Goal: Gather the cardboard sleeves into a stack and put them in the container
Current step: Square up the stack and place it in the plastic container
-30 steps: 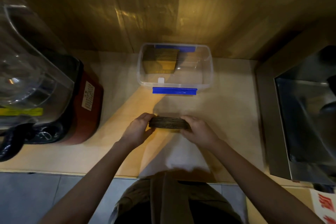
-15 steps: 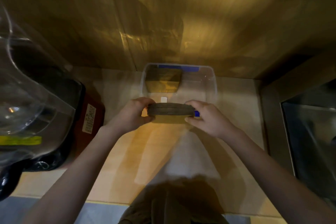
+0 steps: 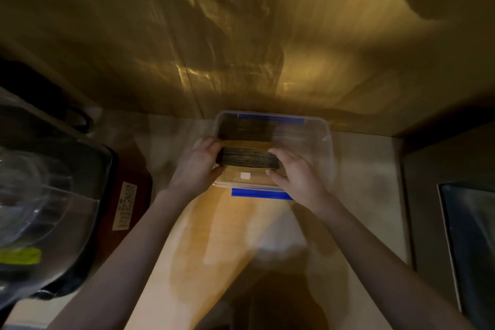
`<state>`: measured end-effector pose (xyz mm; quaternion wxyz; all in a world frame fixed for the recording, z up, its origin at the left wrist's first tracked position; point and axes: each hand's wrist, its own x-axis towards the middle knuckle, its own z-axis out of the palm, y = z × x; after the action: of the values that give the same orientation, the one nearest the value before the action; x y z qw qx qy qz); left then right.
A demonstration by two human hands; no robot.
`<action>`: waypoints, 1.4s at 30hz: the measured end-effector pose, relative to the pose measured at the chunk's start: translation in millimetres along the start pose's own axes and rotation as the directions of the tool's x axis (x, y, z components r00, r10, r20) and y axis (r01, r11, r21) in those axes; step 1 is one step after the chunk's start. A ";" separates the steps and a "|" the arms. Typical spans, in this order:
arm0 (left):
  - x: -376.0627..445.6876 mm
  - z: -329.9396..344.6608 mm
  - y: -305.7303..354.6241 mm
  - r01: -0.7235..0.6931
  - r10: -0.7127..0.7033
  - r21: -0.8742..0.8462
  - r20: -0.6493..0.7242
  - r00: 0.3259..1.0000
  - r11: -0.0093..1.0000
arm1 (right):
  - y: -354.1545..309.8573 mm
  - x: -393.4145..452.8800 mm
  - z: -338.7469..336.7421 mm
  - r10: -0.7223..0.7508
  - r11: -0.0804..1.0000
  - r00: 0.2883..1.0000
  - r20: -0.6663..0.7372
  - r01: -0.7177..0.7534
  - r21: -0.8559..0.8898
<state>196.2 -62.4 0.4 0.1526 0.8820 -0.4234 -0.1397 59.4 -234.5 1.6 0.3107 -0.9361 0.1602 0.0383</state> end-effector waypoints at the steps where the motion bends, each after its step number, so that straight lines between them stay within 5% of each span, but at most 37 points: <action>1: 3.5 2.0 -0.1 0.004 -0.005 0.039 0.011 1.000 0.999 | 2.4 5.1 0.6 0.009 1.000 1.000 0.022 -0.009 -0.006; 9: 24.0 22.4 0.1 0.037 -0.053 0.230 0.064 0.997 0.972 | 12.5 30.5 9.5 0.132 0.991 0.974 0.187 -0.127 -0.036; 25: 29.3 29.1 -1.4 0.065 -0.057 0.245 -0.042 0.997 0.967 | 7.7 38.9 33.3 0.301 0.907 0.953 0.023 -0.293 0.303; 34: 29.5 34.0 -3.7 0.081 -0.064 0.218 -0.081 0.995 0.973 | -5.7 36.8 32.1 0.324 0.825 0.942 0.085 -0.326 0.463; 37: 27.3 34.7 -4.3 0.069 -0.057 0.183 -0.072 0.996 0.981 | -7.8 36.8 23.0 0.384 0.646 0.894 0.229 -0.437 0.626; 40: 26.8 32.3 -5.2 0.054 -0.050 0.104 -0.046 0.998 0.993 | -3.5 46.4 22.0 0.617 0.097 0.683 0.392 -0.560 0.823; 42: 28.0 33.4 -6.4 0.061 -0.060 0.025 -0.017 0.998 0.998 | -3.3 51.9 26.7 0.660 -0.219 0.591 0.464 -0.440 0.871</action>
<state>205.0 -85.7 -35.9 0.1402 0.8974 -0.3971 -0.1316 110.3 -230.4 -26.9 0.7626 -0.3119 0.5663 -0.0215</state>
